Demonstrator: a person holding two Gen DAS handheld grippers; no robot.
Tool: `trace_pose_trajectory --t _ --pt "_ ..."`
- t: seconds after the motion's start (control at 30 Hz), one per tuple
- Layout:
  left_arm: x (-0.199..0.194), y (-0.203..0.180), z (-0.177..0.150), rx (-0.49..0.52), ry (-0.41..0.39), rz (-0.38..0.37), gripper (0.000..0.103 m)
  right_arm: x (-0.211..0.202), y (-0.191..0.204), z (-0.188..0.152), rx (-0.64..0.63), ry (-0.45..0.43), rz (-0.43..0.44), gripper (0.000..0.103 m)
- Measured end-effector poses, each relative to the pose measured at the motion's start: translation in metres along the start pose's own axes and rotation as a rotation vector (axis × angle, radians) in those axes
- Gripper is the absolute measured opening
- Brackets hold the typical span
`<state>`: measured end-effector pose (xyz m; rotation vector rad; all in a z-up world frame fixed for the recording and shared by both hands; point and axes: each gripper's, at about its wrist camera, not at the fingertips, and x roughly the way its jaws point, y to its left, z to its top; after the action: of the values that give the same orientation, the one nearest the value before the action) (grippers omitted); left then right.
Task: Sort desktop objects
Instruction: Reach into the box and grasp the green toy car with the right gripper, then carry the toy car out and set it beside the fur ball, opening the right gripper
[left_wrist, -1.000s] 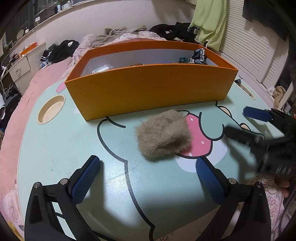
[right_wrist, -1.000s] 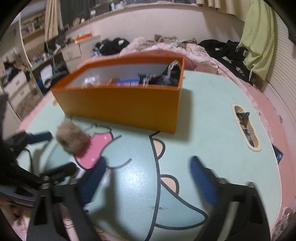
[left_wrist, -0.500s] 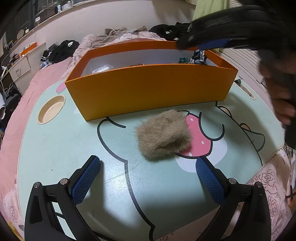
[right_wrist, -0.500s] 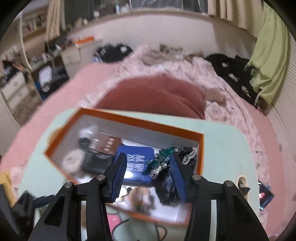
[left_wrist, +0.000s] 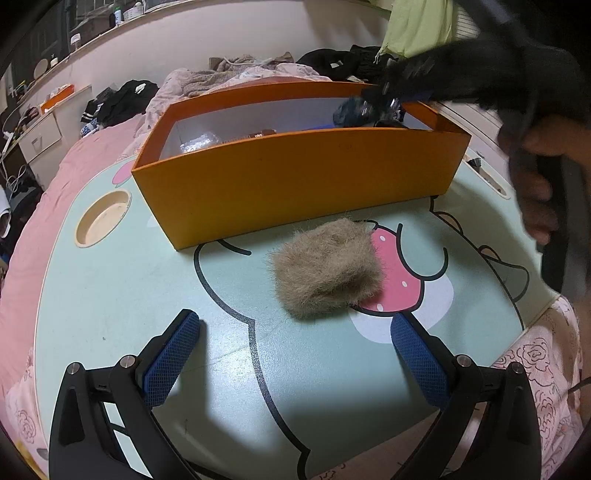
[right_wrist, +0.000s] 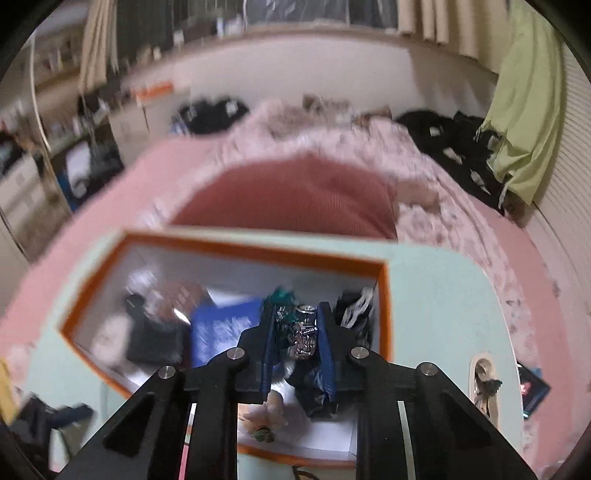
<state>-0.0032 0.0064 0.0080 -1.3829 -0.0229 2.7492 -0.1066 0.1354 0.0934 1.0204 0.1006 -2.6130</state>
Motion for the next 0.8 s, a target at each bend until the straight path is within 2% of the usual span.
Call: trace_pose_trajectory --t 0.17,0.3,0.4,0.47,0.63,0.67,0.77,0.8 --pt "0.001 0.001 0.000 -0.003 0.000 0.001 0.103 -0.046 -0.004 0.007 0.060 -0.108 0.135 0.021" --pt "0.000 0.001 0.000 -0.005 -0.001 0.002 0.103 -0.081 -0.001 -0.008 0.056 -0.138 0.223 0.021" --pt "0.000 0.001 0.000 -0.007 -0.001 0.003 0.103 -0.090 -0.004 -0.034 0.069 -0.104 0.283 0.021" --pt "0.000 0.002 0.000 -0.007 -0.001 0.003 0.103 -0.085 -0.005 -0.053 0.066 -0.067 0.282 0.021" --pt "-0.001 0.001 -0.001 -0.010 -0.002 0.004 0.103 -0.042 -0.013 -0.098 0.088 0.092 0.281 0.021" --pt "0.000 0.002 -0.001 -0.011 -0.002 0.004 0.103 -0.035 -0.015 -0.104 0.095 0.109 0.285 0.023" --pt "-0.001 0.002 -0.001 -0.012 -0.002 0.005 0.103 -0.032 -0.020 -0.116 0.117 0.111 0.295 0.041" --pt "-0.001 0.002 -0.001 -0.013 -0.002 0.005 0.103 -0.035 -0.021 -0.117 0.105 0.104 0.277 0.058"
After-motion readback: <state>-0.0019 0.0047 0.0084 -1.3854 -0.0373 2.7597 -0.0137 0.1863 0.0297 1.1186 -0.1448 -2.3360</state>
